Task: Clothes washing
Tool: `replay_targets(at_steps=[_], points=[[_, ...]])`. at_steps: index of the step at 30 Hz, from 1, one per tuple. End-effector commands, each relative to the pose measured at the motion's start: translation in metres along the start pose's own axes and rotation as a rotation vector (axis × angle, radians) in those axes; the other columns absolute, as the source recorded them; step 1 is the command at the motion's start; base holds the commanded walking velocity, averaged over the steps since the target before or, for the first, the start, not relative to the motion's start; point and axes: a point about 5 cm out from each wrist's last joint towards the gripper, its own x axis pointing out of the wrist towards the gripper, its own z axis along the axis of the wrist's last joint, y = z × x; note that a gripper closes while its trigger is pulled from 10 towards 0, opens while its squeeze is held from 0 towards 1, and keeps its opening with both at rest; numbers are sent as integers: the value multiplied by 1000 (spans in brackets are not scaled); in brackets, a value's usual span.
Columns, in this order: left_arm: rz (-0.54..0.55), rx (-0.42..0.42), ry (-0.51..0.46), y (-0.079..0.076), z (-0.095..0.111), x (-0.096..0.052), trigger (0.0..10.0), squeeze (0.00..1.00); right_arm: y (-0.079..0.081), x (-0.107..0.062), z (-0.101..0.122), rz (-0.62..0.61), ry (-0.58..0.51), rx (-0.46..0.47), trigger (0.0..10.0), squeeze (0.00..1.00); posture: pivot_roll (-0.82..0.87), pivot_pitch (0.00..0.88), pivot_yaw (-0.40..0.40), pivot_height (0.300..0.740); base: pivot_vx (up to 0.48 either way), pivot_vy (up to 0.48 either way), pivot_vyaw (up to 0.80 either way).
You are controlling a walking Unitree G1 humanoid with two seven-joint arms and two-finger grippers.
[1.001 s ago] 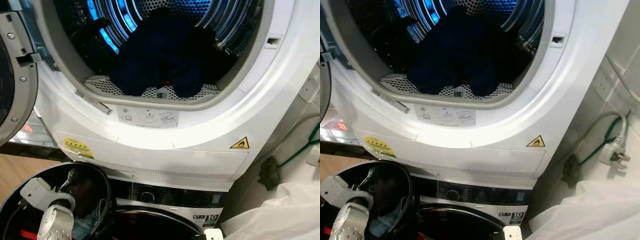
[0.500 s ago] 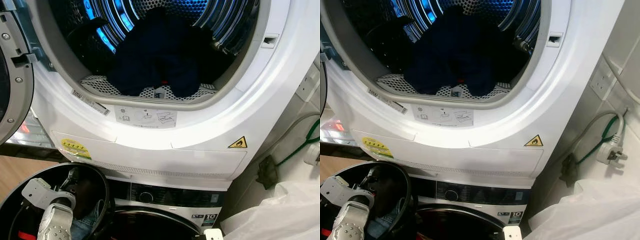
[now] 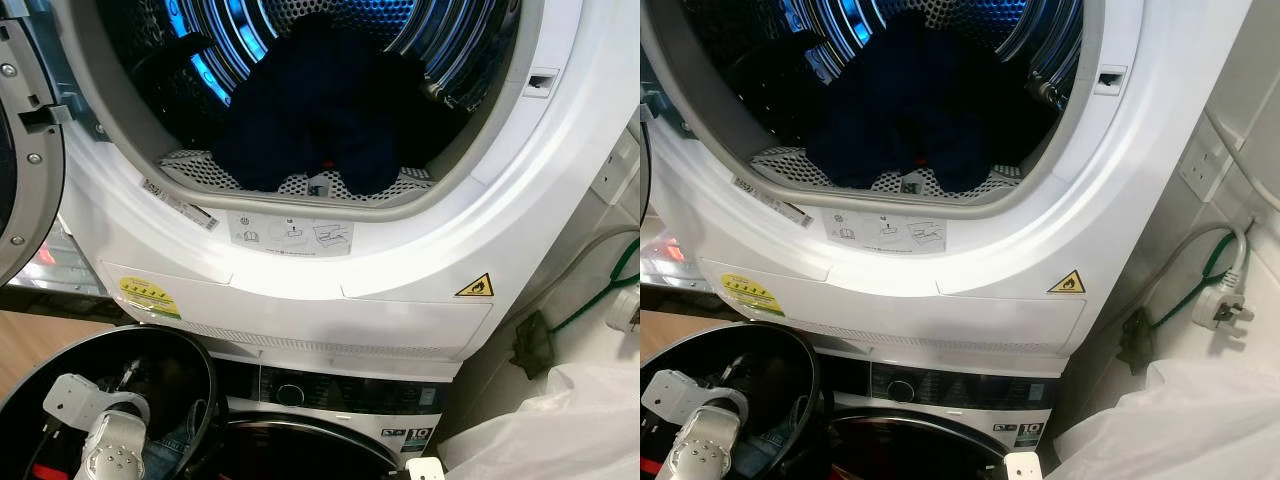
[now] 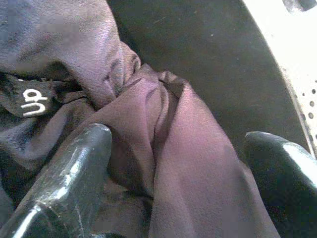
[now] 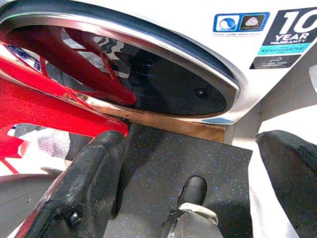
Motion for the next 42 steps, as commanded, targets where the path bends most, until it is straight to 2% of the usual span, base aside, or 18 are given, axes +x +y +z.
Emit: replay_targets(at_steps=[1, 2, 3, 6, 11, 15, 18, 20, 25, 32, 35, 36, 37, 38, 39, 40, 42], points=[[24, -9, -12, 1, 6, 4, 10000, 1000, -1, 0, 0, 0, 2, 2, 10000, 0, 83, 0, -15, 740, 0, 0, 0], [24, -9, -12, 1, 6, 4, 10000, 1000, -1, 0, 0, 0, 2, 2, 10000, 0, 83, 0, -15, 740, 0, 0, 0], [31, -27, -6, 0, 9, 7, 10000, 0, -1, 0, 1, -1, 1, 2, 10000, 0, 83, 0, -18, 740, 0, 0, 0], [40, -69, 11, -2, 13, 12, 10000, 0, -2, 0, 1, -4, 1, 3, 10000, 0, 82, 0, -20, 740, 0, 0, 0], [7, -49, 60, -13, 13, 20, 10000, 0, -4, -1, 1, -8, -1, 3, 10000, 0, 74, 0, -27, 740, 0, 0, 0], [-8, -60, 139, -23, 4, 25, 10000, 0, -6, -1, 1, -9, 1, -1, 10000, 0, 66, 0, -29, 740, 0, 0, 0], [-7, -74, 167, -26, 0, 25, 10000, 0, -7, -1, 1, -11, 0, -1, 10000, 0, 62, 0, -30, 740, 0, 0, 0], [18, -78, 218, -27, -10, 26, 10000, 0, -8, -2, 1, -12, 1, -7, 10000, 0, 61, 0, -37, 740, 0, 0, 0], [41, -71, 258, -29, -19, 25, 10000, 0, -10, -2, 0, -12, 4, -13, 10000, 0, 60, 0, -41, 740, 0, 0, 0], [86, -47, 287, -25, -30, 24, 10000, 0, -10, -2, -1, -6, 7, -27, 10000, 0, 55, 0, -41, 740, 0, 0, 0], [117, -26, 314, -19, -37, 22, 10000, 0, -10, -3, -1, -5, 9, -28, 10000, 0, 56, 0, -43, 740, 0, 0, 0], [158, -32, 330, -12, -42, 20, 10000, 0, -10, -3, -2, -6, 10, -27, 10000, 0, 54, 0, -43, 740, 0, 0, 0], [179, -46, 333, -8, -44, 20, 9647, 0, -11, -3, -2, -6, 11, -27, 10000, 0, 54, 0, -43, 740, 0, 0, 0], [192, -56, 335, -6, -45, 19, 3686, 0, -11, -3, -2, -6, 11, -28, 10000, 0, 54, 0, -43, 740, 0, 0, 0], [205, -63, 334, -3, -45, 19, 3686, 0, -11, -3, -2, -6, 12, -28, 10000, 0, 53, 0, -45, 740, 0, 0, 0], [223, -64, 338, 0, -47, 18, 0, 0, -11, -3, -2, -6, 12, -28, 10000, 0, 53, 0, -45, 740, 0, 0, 0], [245, -73, 331, 4, -47, 17, 0, 0, -11, -3, -3, -7, 13, -28, 10000, 0, 53, 0, -46, 740, 0, 0, 0]])
